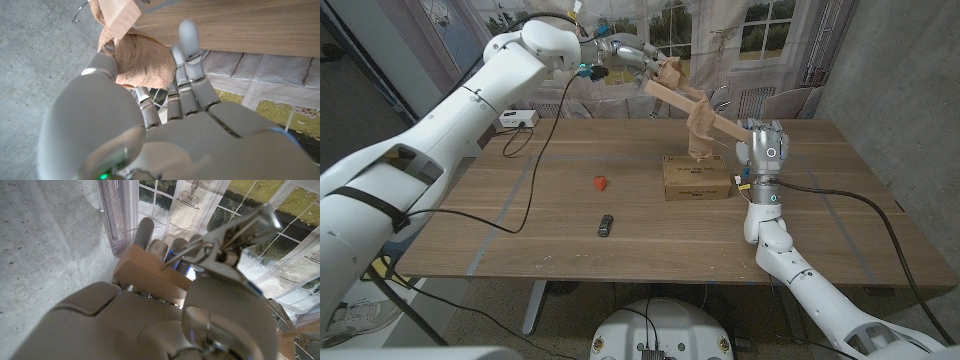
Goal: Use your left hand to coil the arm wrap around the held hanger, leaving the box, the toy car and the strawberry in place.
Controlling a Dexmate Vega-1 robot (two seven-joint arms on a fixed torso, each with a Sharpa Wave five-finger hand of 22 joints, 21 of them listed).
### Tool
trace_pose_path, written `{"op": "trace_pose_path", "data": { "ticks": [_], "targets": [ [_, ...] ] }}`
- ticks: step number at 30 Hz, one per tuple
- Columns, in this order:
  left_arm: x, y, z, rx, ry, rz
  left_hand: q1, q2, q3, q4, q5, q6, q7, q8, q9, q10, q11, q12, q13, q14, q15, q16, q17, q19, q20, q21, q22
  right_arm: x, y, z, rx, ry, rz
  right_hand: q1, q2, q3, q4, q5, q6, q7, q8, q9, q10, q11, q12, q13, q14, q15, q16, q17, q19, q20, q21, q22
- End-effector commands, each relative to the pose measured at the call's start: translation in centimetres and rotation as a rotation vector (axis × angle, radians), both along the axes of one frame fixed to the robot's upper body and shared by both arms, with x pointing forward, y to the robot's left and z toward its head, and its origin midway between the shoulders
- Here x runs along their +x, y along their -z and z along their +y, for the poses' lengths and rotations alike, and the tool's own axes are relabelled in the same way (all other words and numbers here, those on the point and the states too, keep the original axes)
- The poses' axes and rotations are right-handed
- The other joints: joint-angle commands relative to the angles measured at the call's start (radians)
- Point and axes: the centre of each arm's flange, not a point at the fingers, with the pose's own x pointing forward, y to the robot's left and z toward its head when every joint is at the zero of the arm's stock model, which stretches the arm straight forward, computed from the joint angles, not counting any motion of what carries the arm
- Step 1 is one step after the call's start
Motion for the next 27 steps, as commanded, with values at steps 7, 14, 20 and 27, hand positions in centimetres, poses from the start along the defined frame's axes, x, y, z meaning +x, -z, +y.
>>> {"op": "trace_pose_path", "data": {
  "ticks": [7,14,20,27],
  "targets": [
    [1.1,1.6,2.1,0.125,-0.001,0.119,0.123,0.200,0.055,0.044,0.009,0.076,0.079,0.001,0.006,0.335,-0.325,-0.009,-0.007,0.387,-0.340,-0.012,-0.007,-0.245,-0.190,-0.006,0.001,0.0,-0.3,-1.7,0.095,0.006,-0.012,0.005,0.009,-0.003,-0.001,0.006,-0.002,-0.002,0.007,0.001,-0.002,-0.001,-0.002,0.002,-0.002,-0.053,0.006,0.000,-0.004,-0.065,0.002,0.000],
    [1.2,2.7,1.7,0.170,-0.014,0.138,0.122,0.198,0.061,0.041,0.011,0.081,0.081,-0.003,0.004,0.337,-0.325,-0.010,-0.006,0.391,-0.340,-0.014,-0.010,-0.245,-0.189,-0.009,0.000,-0.1,-0.4,-2.0,0.115,0.010,-0.023,0.006,0.010,-0.004,-0.001,0.007,-0.001,-0.003,0.009,0.001,-0.001,-0.002,-0.001,0.002,-0.001,-0.053,0.007,0.001,-0.003,-0.063,0.002,0.000],
    [1.7,4.0,1.1,0.191,-0.007,0.157,0.121,0.196,0.066,0.040,0.011,0.087,0.083,-0.006,0.002,0.340,-0.321,-0.014,-0.010,0.391,-0.340,-0.018,-0.013,-0.244,-0.190,-0.010,0.000,-0.1,-0.7,-2.1,0.140,0.015,-0.029,0.007,0.011,-0.005,-0.001,0.007,-0.002,-0.001,0.006,-0.004,0.000,-0.002,0.003,0.008,0.000,-0.053,0.007,0.001,-0.001,-0.062,0.002,0.000],
    [1.9,5.3,0.2,0.205,0.021,0.166,0.119,0.196,0.071,0.038,0.011,0.090,0.084,-0.010,-0.001,0.341,-0.319,-0.019,-0.015,0.389,-0.339,-0.025,-0.019,-0.244,-0.188,-0.010,0.000,0.2,-0.9,-2.2,0.179,0.017,-0.029,0.009,0.012,-0.004,-0.001,0.007,-0.001,0.001,0.009,-0.003,0.000,-0.003,0.004,0.009,0.000,-0.053,0.007,0.001,0.000,-0.061,0.002,0.000]
  ]
}}
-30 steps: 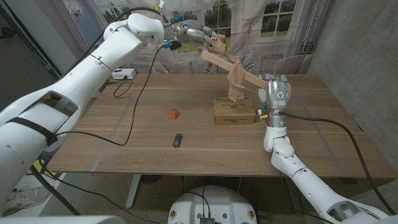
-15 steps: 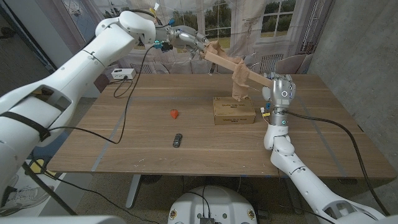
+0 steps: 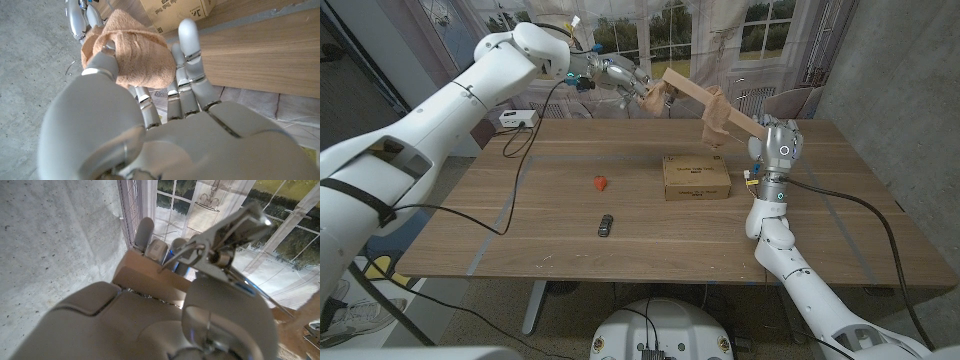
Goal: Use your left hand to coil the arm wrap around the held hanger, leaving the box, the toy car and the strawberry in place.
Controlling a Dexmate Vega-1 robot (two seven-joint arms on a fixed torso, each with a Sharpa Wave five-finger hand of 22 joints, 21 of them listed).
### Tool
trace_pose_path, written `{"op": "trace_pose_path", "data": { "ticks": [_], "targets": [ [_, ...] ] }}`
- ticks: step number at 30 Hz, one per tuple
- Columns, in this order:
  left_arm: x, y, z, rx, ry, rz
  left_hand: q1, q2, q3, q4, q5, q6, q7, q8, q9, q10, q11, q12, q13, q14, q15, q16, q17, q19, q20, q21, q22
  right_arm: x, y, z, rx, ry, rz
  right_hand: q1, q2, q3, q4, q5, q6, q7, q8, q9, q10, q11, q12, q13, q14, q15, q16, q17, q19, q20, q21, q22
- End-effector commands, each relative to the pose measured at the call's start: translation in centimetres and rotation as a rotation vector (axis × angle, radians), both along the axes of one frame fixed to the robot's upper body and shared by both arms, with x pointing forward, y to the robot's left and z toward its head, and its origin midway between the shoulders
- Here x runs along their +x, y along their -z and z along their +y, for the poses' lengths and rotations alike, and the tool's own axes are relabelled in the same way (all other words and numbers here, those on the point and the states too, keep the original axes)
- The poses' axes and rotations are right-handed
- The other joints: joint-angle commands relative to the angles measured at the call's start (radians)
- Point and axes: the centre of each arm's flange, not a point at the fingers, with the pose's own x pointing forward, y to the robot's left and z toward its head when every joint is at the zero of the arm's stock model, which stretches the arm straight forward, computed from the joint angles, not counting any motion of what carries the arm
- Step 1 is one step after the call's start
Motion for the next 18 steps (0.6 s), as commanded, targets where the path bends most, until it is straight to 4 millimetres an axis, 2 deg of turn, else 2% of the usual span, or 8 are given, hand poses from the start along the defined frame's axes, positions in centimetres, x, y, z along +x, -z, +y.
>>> {"op": "trace_pose_path", "data": {
  "ticks": [1,10,18],
  "targets": [
    [0.5,2.5,-1.3,0.038,0.032,0.033,0.119,0.196,0.060,0.050,0.004,0.088,0.082,-0.006,0.001,0.343,-0.319,-0.004,-0.003,0.388,-0.339,-0.007,-0.002,-0.243,-0.188,-0.002,0.001,0.2,-0.4,-0.3,0.060,0.006,-0.006,0.005,0.008,-0.004,-0.001,0.007,-0.001,0.000,0.008,0.005,0.001,-0.003,0.003,0.002,-0.004,-0.049,0.000,0.001,0.002,-0.060,0.003,0.000],
    [0.0,3.5,-2.9,0.006,0.084,-0.017,0.118,0.195,0.066,0.047,0.001,0.099,0.091,-0.011,-0.003,0.347,-0.315,-0.009,-0.008,0.395,-0.339,-0.011,-0.008,-0.240,-0.186,-0.002,0.001,0.6,-0.8,-0.2,0.100,0.014,0.004,0.008,0.009,-0.004,-0.002,0.006,-0.002,-0.001,0.005,-0.002,0.004,-0.006,0.005,0.001,0.000,-0.050,0.000,0.001,0.009,-0.061,0.004,-0.001],
    [-1.9,4.7,-5.2,-0.020,0.128,-0.154,0.120,0.194,0.073,0.042,-0.002,0.107,0.097,-0.016,-0.008,0.356,-0.307,-0.014,-0.018,0.398,-0.338,-0.015,-0.013,-0.236,-0.183,0.000,0.001,0.8,-1.0,0.1,0.102,0.017,0.015,0.010,0.009,-0.003,-0.002,0.005,0.000,0.001,0.007,-0.003,0.003,-0.004,0.013,0.013,0.002,-0.049,0.000,0.001,0.011,-0.061,0.003,-0.001]
  ]
}}
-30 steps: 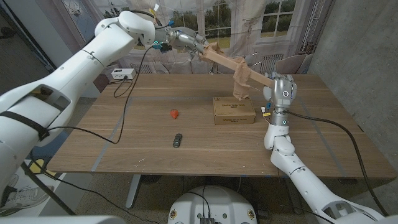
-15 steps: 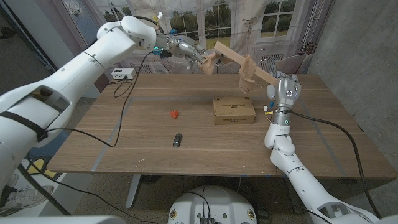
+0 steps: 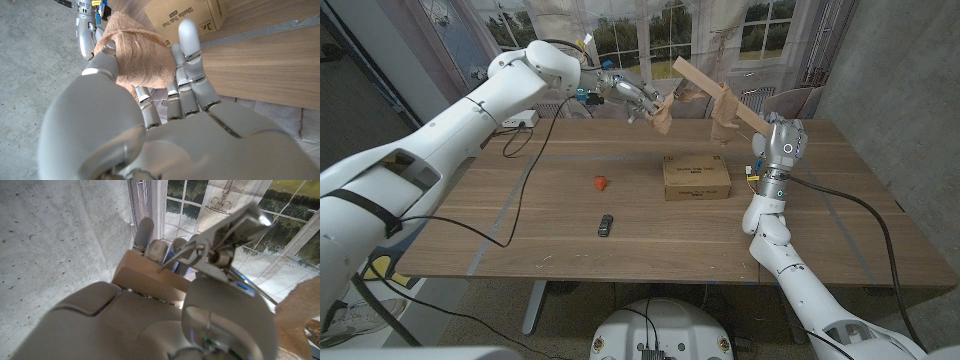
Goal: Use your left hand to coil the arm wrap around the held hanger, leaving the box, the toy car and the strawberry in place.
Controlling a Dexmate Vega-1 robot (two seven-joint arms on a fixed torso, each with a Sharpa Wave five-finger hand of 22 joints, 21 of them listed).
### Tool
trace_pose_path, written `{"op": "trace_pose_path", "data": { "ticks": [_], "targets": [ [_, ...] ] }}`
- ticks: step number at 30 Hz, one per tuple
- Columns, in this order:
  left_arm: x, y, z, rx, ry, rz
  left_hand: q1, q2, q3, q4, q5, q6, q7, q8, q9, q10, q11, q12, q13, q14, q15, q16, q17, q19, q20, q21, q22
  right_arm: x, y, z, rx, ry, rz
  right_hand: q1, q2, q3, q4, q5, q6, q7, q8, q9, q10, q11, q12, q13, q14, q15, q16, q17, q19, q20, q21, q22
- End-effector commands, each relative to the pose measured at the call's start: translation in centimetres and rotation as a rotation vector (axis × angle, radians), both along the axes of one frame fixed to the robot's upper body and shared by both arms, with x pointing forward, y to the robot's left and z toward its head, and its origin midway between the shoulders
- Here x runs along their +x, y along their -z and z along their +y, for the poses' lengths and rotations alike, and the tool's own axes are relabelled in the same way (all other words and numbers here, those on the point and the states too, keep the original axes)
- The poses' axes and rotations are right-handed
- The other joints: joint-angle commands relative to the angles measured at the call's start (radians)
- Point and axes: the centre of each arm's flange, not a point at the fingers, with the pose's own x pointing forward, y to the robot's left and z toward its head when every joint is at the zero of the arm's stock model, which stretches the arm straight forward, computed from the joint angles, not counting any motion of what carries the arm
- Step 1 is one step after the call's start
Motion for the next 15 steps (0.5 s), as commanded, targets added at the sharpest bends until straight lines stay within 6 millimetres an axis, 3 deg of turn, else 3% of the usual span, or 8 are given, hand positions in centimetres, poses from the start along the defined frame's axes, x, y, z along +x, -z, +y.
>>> {"op": "trace_pose_path", "data": {
  "ticks": [1,10,15],
  "targets": [
    [-2.3,1.5,-3.1,-0.029,0.061,-0.165,0.120,0.194,0.065,0.049,-0.002,0.103,0.094,-0.002,-0.001,0.355,-0.306,-0.004,-0.003,0.399,-0.338,-0.007,-0.003,-0.235,-0.183,0.000,0.001,0.3,-0.4,0.3,0.013,0.006,0.013,0.007,0.007,-0.003,-0.002,0.005,-0.002,-0.003,0.007,0.003,0.001,-0.004,0.008,0.011,0.002,-0.049,0.000,0.001,0.010,-0.062,0.003,-0.001],
    [-6.2,2.8,-7.1,0.067,0.081,-0.362,0.121,0.191,0.070,0.046,-0.006,0.114,0.100,-0.007,-0.007,0.357,-0.303,-0.011,-0.012,0.400,-0.337,-0.014,-0.012,-0.230,-0.183,0.002,0.001,0.4,-0.5,0.5,0.008,-0.007,0.009,0.008,0.006,-0.003,-0.002,0.004,0.000,0.000,0.007,-0.002,0.006,-0.006,0.003,0.000,0.001,-0.049,-0.001,0.001,0.009,-0.063,0.002,0.000],
    [-7.1,3.3,-8.5,0.141,0.085,-0.381,0.122,0.188,0.073,0.043,-0.007,0.121,0.104,-0.010,-0.011,0.361,-0.304,-0.015,-0.018,0.405,-0.339,-0.015,-0.016,-0.224,-0.187,0.003,0.001,0.3,-0.4,0.5,0.010,-0.011,0.004,0.009,0.006,-0.003,-0.002,0.003,0.000,0.001,0.010,0.000,0.001,-0.002,0.012,0.016,0.001,-0.049,0.000,0.001,0.011,-0.062,0.003,0.000]
  ]
}}
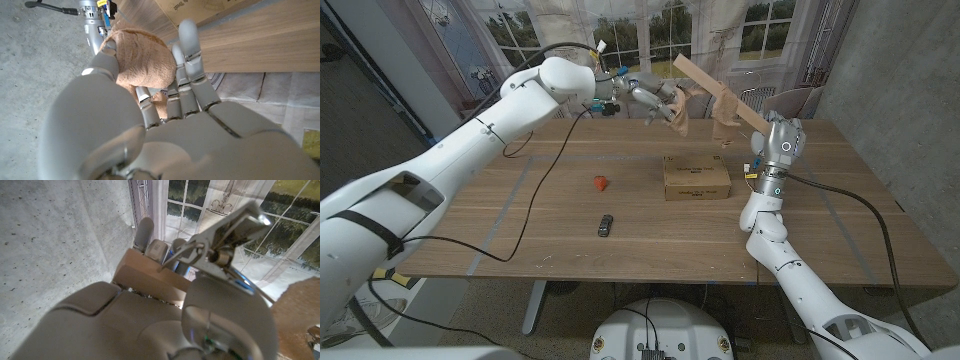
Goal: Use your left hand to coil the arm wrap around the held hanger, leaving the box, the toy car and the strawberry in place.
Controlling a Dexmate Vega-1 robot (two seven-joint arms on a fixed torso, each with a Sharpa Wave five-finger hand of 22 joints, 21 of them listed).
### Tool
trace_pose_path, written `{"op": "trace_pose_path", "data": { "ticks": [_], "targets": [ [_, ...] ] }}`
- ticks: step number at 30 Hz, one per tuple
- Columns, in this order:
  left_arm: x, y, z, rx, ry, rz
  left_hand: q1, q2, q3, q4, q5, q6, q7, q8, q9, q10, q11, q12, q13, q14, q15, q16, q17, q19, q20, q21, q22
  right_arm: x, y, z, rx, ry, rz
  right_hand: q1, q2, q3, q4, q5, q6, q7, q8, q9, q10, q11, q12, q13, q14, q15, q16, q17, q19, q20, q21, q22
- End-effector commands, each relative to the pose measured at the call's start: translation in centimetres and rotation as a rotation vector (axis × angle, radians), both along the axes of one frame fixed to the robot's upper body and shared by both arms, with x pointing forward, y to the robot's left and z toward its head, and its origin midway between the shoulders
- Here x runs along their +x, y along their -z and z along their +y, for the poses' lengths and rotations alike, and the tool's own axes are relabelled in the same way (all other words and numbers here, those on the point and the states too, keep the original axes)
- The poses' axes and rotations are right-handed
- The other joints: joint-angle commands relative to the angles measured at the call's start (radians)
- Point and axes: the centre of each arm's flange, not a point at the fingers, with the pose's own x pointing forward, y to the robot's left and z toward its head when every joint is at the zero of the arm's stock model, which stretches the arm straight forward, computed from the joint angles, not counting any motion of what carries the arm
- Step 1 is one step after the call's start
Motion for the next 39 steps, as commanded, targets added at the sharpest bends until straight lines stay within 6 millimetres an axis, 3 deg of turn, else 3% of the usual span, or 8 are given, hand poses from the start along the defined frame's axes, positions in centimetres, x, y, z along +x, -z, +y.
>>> {"op": "trace_pose_path", "data": {
  "ticks": [1,9,18,30,39],
  "targets": [
    [-3.6,1.6,-4.2,0.134,0.017,-0.148,0.122,0.188,0.064,0.052,-0.002,0.114,0.103,-0.003,-0.001,0.360,-0.304,-0.006,-0.002,0.406,-0.339,-0.004,-0.004,-0.223,-0.188,0.003,0.000,-0.1,0.0,0.1,0.002,-0.010,-0.006,0.006,0.006,-0.003,-0.001,0.003,-0.001,0.001,0.010,0.002,0.001,-0.004,0.009,0.007,0.001,-0.049,0.002,0.002,0.010,-0.062,0.003,0.000],
    [-4.0,2.2,-5.6,0.205,0.032,-0.136,0.124,0.184,0.068,0.049,-0.004,0.116,0.105,-0.010,-0.006,0.365,-0.303,-0.013,-0.013,0.409,-0.341,-0.010,-0.013,-0.220,-0.191,0.002,-0.001,-0.4,0.1,0.1,-0.011,-0.012,-0.012,0.006,0.006,-0.003,-0.001,0.003,0.001,0.001,0.009,-0.003,0.001,-0.004,0.009,0.005,0.001,-0.049,0.002,0.002,0.010,-0.062,0.003,0.000],
    [-5.6,1.8,-5.4,0.114,0.100,-0.181,0.122,0.182,0.071,0.050,-0.006,0.120,0.101,-0.017,-0.011,0.360,-0.304,-0.014,-0.008,0.412,-0.337,-0.009,-0.010,-0.223,-0.188,-0.001,-0.001,-0.5,0.3,0.1,-0.013,-0.013,-0.003,0.006,0.006,-0.004,0.000,0.002,-0.002,0.001,0.011,-0.002,0.001,-0.003,0.009,0.004,0.001,-0.049,0.001,0.002,0.010,-0.061,0.003,0.000],
    [-5.1,1.0,-5.3,-0.021,0.347,-0.001,0.117,0.181,0.073,0.052,-0.008,0.123,0.095,-0.027,-0.017,0.363,-0.309,-0.016,-0.008,0.411,-0.336,-0.005,0.000,-0.234,-0.184,0.000,0.002,-0.6,0.5,0.2,-0.020,-0.016,0.000,0.006,0.006,-0.004,0.001,0.003,-0.003,0.000,0.012,-0.003,0.000,-0.004,0.007,0.001,0.002,-0.049,0.002,0.002,0.008,-0.062,0.002,0.000],
    [-5.4,0.6,-4.9,-0.115,0.363,-0.041,0.114,0.180,0.074,0.053,-0.009,0.128,0.089,-0.033,-0.022,0.365,-0.311,-0.019,-0.009,0.407,-0.336,-0.007,0.001,-0.231,-0.184,0.002,0.002,-0.6,0.6,0.1,-0.023,-0.019,0.004,0.007,0.005,-0.004,0.001,0.002,-0.005,0.001,0.015,0.002,0.003,-0.003,0.000,-0.012,0.002,-0.049,0.002,0.002,0.008,-0.063,0.002,0.000]
  ]
}}
